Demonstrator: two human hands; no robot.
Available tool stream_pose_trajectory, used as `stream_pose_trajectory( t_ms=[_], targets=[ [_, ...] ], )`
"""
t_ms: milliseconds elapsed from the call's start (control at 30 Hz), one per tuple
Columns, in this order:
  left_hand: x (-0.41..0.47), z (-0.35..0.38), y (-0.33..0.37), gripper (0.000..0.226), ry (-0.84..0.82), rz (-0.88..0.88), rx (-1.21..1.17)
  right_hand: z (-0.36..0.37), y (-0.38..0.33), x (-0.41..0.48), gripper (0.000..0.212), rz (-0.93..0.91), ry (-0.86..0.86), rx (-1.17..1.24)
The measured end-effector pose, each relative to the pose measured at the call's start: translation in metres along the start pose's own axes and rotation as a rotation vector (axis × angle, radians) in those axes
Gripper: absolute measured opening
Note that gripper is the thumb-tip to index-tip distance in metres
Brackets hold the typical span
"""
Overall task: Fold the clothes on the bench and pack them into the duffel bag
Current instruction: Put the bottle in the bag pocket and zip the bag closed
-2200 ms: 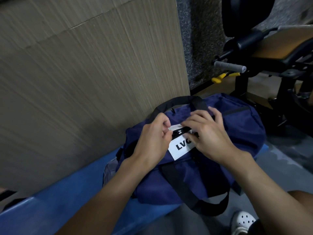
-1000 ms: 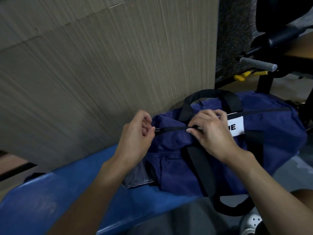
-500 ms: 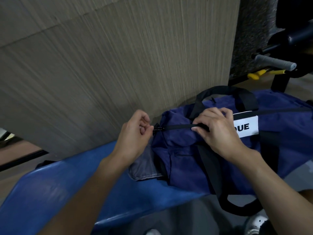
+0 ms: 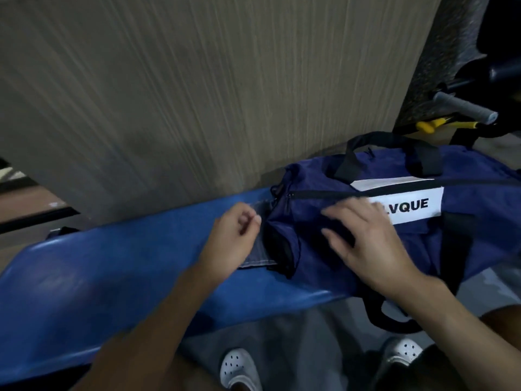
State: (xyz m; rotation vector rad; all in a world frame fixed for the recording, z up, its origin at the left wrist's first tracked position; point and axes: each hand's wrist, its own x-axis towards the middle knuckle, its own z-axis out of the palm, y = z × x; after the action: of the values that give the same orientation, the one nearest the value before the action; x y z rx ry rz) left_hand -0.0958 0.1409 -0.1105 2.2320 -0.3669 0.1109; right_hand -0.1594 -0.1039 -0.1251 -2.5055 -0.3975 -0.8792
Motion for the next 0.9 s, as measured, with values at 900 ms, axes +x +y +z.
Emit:
stream_pose_trajectory(
  t_ms=[900],
  targets=[
    [-0.056,0.085,-0.048,0.018,-0.051,-0.160,0.348,0.106,-0.058,-0.077,0.038,0.553,-0.074,0.161]
  ],
)
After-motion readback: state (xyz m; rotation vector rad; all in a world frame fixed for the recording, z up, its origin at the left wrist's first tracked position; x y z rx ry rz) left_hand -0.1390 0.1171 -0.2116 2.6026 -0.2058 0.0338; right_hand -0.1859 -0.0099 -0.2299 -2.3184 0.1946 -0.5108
